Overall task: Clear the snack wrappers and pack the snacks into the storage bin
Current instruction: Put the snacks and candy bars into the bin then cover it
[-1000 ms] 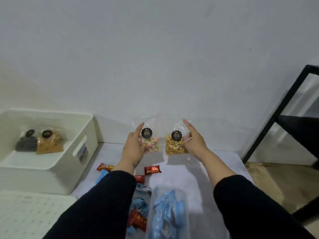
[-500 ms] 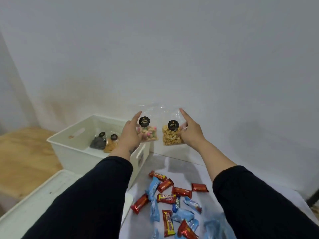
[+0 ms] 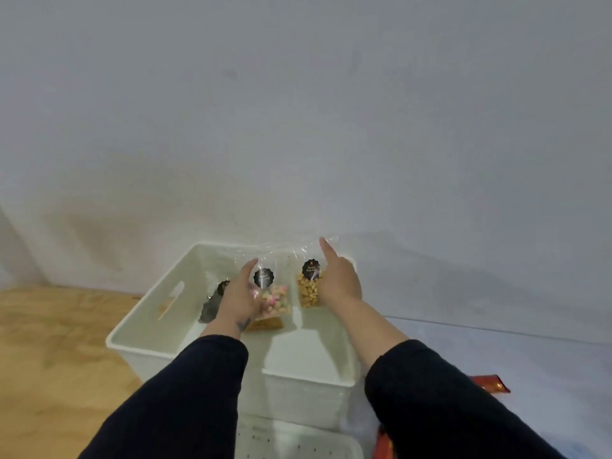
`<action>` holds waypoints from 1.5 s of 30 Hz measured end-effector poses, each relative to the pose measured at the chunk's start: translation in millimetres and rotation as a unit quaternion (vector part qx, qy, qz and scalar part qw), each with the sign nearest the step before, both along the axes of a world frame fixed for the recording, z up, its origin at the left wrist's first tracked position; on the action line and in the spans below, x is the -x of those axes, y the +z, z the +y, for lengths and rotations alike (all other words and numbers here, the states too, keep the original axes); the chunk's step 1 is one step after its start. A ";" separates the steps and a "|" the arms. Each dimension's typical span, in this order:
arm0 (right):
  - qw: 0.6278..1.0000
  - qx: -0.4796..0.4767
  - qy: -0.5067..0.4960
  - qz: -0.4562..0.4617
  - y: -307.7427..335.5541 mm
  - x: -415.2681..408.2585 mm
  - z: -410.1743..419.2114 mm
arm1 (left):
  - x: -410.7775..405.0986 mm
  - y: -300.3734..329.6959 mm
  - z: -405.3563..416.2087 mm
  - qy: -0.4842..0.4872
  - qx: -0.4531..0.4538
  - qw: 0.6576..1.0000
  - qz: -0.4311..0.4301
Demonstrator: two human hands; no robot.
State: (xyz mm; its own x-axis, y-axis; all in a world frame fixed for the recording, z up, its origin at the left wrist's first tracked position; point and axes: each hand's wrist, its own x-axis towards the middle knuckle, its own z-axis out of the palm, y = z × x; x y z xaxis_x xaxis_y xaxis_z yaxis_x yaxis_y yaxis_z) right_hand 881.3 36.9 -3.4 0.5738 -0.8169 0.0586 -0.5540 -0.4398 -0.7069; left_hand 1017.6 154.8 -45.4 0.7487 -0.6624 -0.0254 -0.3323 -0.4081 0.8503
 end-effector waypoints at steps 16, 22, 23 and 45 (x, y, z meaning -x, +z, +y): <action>0.977 -0.171 -0.110 0.061 -97.8 -48.0 -18.8 | -32.5 -69.9 -54.8 -0.151 -0.197 0.969 -0.005; 0.974 -0.176 -0.087 0.111 -82.5 -40.4 -27.3 | -32.6 -70.3 -54.1 -0.174 -0.266 0.944 -0.090; 0.974 -0.175 -0.081 0.120 -79.2 -39.9 -26.7 | -32.9 -66.8 -54.4 -0.179 -0.288 0.934 -0.112; 0.972 0.050 0.004 0.232 36.1 112.9 -20.2 | 104.8 72.2 -74.2 -0.303 -0.253 0.891 -0.222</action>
State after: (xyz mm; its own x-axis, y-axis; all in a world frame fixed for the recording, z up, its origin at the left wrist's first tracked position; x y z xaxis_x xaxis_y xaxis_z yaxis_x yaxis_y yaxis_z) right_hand 768.4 16.6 32.7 0.5636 -0.8161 -0.1282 -0.7989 -0.4990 -0.3359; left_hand 912.8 80.6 26.8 0.2676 -0.9365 -0.2267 -0.8802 -0.3333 0.3379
